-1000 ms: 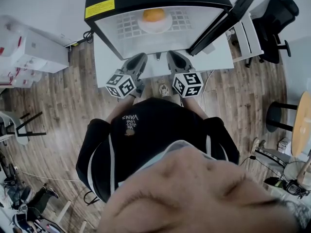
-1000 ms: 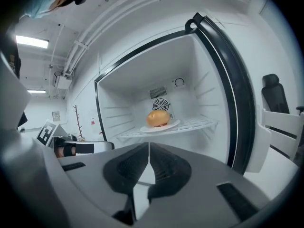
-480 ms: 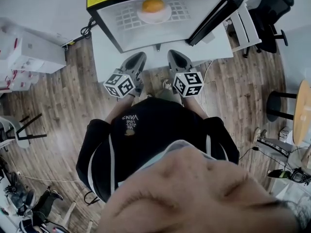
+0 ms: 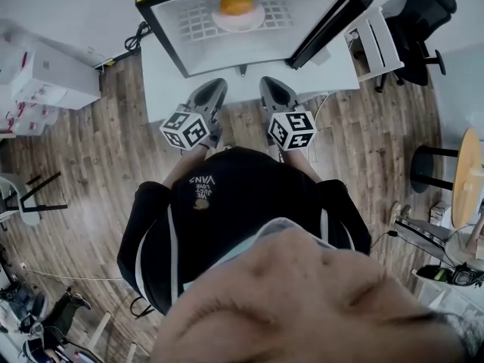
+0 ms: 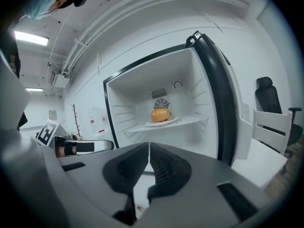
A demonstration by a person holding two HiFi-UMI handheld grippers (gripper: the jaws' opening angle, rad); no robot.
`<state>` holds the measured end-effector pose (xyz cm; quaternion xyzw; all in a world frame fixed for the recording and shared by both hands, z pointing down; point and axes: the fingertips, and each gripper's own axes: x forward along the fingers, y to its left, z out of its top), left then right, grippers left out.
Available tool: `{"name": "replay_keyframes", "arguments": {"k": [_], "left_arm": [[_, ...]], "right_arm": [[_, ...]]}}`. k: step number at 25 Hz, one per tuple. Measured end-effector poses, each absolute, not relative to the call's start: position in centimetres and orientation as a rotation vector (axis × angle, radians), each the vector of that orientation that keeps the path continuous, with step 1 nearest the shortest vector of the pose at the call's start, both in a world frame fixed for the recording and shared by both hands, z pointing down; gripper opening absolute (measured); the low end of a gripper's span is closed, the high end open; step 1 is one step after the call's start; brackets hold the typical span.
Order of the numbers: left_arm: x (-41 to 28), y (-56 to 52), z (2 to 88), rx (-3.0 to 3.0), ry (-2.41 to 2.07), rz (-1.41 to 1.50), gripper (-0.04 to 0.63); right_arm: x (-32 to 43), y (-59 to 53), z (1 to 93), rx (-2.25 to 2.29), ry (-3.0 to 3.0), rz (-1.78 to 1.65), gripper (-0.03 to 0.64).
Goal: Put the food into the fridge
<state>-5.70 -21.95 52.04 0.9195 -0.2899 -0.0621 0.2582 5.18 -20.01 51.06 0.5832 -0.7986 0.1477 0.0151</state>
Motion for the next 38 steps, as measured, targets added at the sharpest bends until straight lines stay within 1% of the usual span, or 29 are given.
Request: {"name": "replay_keyframes", "arguments": {"k": [38], "left_arm": [[-4.0,-13.0,52.1,2.444,-0.928,-0.198,0.034]], "right_arm": [[8.0,-12.1,51.3,1.694,-2.530,0.425,0.012]]}}
